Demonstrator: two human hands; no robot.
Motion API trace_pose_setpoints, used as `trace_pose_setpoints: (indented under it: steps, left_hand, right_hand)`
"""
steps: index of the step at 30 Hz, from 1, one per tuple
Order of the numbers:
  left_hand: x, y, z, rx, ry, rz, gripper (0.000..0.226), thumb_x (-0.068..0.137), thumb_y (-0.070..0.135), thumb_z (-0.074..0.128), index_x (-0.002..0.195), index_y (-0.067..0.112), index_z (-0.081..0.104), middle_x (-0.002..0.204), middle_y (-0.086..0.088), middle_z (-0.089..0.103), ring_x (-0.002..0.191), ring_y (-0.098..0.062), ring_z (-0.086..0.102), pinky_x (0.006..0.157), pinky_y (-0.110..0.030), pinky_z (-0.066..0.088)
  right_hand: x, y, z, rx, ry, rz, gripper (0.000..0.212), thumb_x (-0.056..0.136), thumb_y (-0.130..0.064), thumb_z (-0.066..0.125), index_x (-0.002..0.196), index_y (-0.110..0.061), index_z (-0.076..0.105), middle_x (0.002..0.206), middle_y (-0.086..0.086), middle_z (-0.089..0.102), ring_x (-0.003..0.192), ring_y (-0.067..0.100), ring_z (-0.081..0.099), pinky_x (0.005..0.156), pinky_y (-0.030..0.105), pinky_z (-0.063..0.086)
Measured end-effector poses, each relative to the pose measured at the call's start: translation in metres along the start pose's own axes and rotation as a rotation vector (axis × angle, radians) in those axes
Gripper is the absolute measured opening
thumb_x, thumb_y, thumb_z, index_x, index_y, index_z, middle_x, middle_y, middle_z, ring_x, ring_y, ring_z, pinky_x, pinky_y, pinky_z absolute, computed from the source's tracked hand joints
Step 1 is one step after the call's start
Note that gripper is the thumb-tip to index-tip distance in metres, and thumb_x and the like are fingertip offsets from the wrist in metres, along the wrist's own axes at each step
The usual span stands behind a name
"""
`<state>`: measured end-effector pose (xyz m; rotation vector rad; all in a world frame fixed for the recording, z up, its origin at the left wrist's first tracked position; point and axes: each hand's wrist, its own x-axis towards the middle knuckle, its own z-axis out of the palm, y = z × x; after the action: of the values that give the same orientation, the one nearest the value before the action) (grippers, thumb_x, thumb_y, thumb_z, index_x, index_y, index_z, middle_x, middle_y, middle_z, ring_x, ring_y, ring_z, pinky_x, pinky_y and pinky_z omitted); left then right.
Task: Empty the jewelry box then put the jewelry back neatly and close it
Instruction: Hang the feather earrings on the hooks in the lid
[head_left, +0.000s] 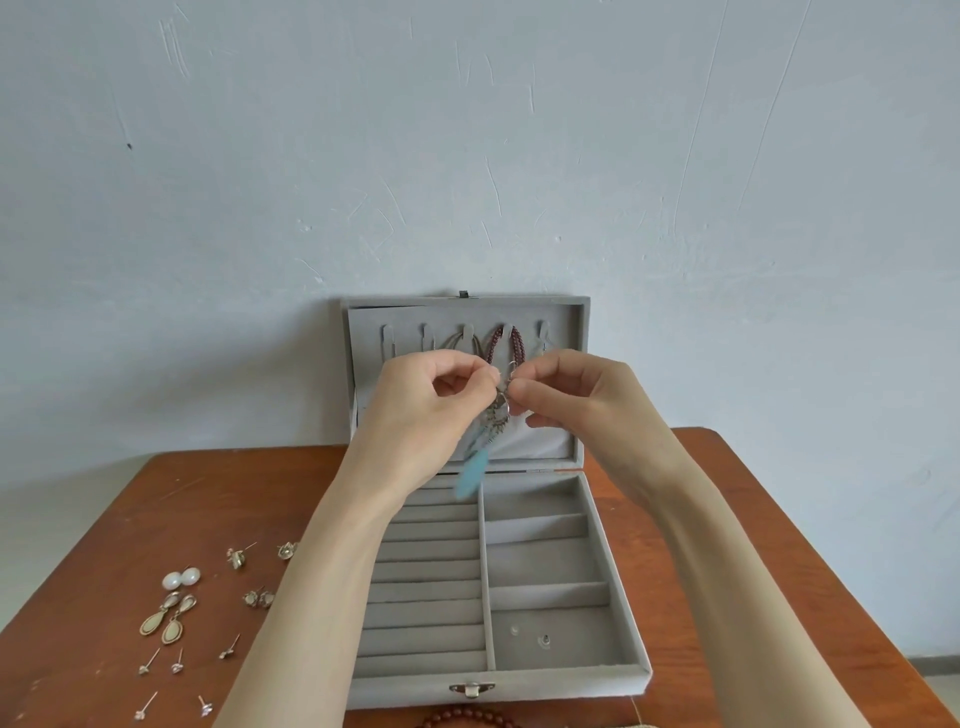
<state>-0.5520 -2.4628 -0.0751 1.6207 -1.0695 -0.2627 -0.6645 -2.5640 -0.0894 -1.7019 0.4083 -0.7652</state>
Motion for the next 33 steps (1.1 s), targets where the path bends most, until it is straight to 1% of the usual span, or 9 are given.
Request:
trace_pose_setpoints:
  steps: [4,6,9,12,14,17,21,26,33]
  left_hand:
    - [0.001,0.001,0.006,-0.027,-0.003,0.031,0.018,0.086,0.017,0.061,0.070,0.025,0.066,0.054,0.021,0.060,0.057,0.011,0.053,0.055,0.000,0.037]
    - [0.002,-0.003,0.009,-0.031,0.031,0.050,0.013,0.087,0.019,0.061,0.077,0.026,0.067,0.069,0.020,0.065,0.067,0.011,0.057,0.060,0.002,0.038]
    - [0.004,-0.020,0.013,0.220,0.067,0.136,0.016,0.091,0.019,0.055,0.099,0.018,0.069,0.095,0.009,0.067,0.082,0.003,0.058,0.070,0.001,0.038]
    - [0.004,-0.035,0.018,0.564,-0.042,0.138,0.027,0.094,0.023,0.047,0.117,0.017,0.059,0.114,0.000,0.062,0.106,-0.017,0.054,0.090,-0.026,0.039]
    - [0.002,-0.037,0.020,0.795,-0.067,0.117,0.032,0.096,0.027,0.039,0.125,0.023,0.052,0.122,0.004,0.057,0.113,-0.019,0.046,0.088,-0.034,0.028]
    - [0.001,-0.035,0.020,0.885,-0.048,0.159,0.031,0.096,0.023,0.034,0.117,0.027,0.056,0.111,0.007,0.058,0.104,-0.016,0.044,0.080,-0.032,0.019]
    - [0.005,-0.038,0.015,0.844,-0.142,0.140,0.025,0.095,0.021,0.040,0.107,0.019,0.061,0.090,0.005,0.051,0.088,-0.016,0.042,0.083,-0.031,0.024]
    - [0.007,-0.043,0.010,0.723,-0.176,0.112,0.023,0.092,0.021,0.050,0.111,0.024,0.063,0.100,0.007,0.057,0.104,-0.016,0.049,0.084,-0.030,0.025]
    - [0.006,-0.046,0.013,0.620,-0.101,0.094,0.020,0.089,0.023,0.056,0.106,0.021,0.066,0.104,0.005,0.062,0.101,-0.015,0.052,0.092,-0.034,0.032]
  right_hand:
    - [0.001,0.000,0.003,-0.015,0.024,-0.036,0.013,0.085,-0.005,0.062,0.074,-0.012,0.064,0.067,0.000,0.063,0.064,0.009,0.058,0.060,0.018,0.047]
    - [0.001,0.000,0.001,-0.006,0.064,-0.034,0.014,0.085,-0.003,0.061,0.073,-0.011,0.064,0.066,0.001,0.064,0.064,0.010,0.059,0.058,0.018,0.047]
    - [0.002,0.000,-0.007,0.054,0.170,-0.032,0.014,0.085,-0.006,0.062,0.072,-0.012,0.064,0.067,0.003,0.063,0.066,0.015,0.059,0.061,0.022,0.048]
    - [0.001,-0.004,-0.012,0.163,0.194,-0.013,0.015,0.088,-0.009,0.058,0.074,-0.010,0.063,0.068,0.005,0.062,0.065,0.018,0.058,0.065,0.027,0.051]
    - [0.001,-0.008,-0.011,0.221,0.149,0.002,0.016,0.090,-0.010,0.055,0.076,-0.008,0.063,0.066,0.003,0.062,0.064,0.017,0.059,0.064,0.025,0.051]
    - [0.010,-0.016,-0.007,0.279,0.125,0.014,0.014,0.091,-0.012,0.055,0.079,-0.007,0.062,0.065,0.001,0.061,0.064,0.017,0.060,0.060,0.022,0.051]
    - [0.036,-0.022,-0.002,0.433,0.122,0.140,0.014,0.091,-0.012,0.055,0.080,-0.007,0.061,0.066,0.005,0.064,0.060,0.014,0.063,0.056,0.021,0.053]
    - [0.045,-0.010,-0.003,0.107,0.132,0.203,0.014,0.090,-0.011,0.058,0.078,-0.007,0.063,0.069,0.010,0.067,0.059,0.016,0.066,0.060,0.023,0.058]
    - [0.045,-0.002,-0.009,-0.284,0.312,0.175,0.018,0.089,-0.011,0.056,0.075,-0.005,0.067,0.062,0.008,0.067,0.049,0.014,0.064,0.049,0.019,0.054]
